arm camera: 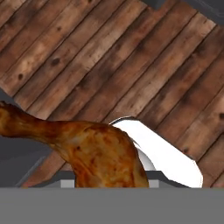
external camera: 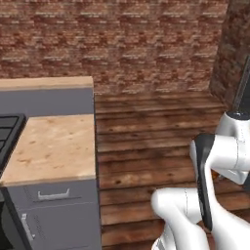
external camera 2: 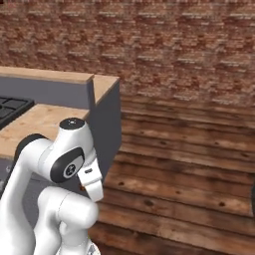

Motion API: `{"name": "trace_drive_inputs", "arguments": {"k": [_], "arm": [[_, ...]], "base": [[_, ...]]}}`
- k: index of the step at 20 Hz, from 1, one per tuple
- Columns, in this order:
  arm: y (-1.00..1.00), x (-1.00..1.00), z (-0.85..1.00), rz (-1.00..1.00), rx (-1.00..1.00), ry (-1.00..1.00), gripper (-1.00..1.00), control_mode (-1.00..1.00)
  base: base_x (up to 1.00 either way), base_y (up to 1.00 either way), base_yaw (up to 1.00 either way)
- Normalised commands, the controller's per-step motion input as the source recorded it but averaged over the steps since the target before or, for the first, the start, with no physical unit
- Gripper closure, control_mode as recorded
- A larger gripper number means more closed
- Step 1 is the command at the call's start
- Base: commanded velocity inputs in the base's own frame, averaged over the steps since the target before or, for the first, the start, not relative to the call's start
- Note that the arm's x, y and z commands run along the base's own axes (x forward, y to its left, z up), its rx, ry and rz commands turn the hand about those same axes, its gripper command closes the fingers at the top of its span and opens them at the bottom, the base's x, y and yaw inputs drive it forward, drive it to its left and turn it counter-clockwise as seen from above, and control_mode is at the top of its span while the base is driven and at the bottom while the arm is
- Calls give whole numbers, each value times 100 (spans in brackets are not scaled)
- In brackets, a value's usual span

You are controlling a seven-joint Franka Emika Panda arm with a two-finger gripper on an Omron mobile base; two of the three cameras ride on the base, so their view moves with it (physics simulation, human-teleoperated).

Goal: Take the chicken drumsticks from the pan and place one on each plate on the dining counter.

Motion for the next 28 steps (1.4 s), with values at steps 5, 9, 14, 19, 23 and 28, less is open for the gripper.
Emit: {"name": "trace_drive_inputs", "arguments": {"k": [5, 9, 14, 19, 23, 28], "arm": [[0, 0, 0, 0, 0, 0, 100, 100], [0, 0, 0, 0, 0, 0, 100, 100], [0, 0, 0, 0, 0, 0, 100, 100], [0, 0, 0, 0, 0, 0, 100, 100], [0, 0, 0, 0, 0, 0, 100, 100], [0, 0, 0, 0, 0, 0, 100, 100]], "base": [[66, -99, 55], [67, -95, 58], [93, -92, 52], [100, -96, 45], [100, -100, 41], [91, -100, 40]]}}
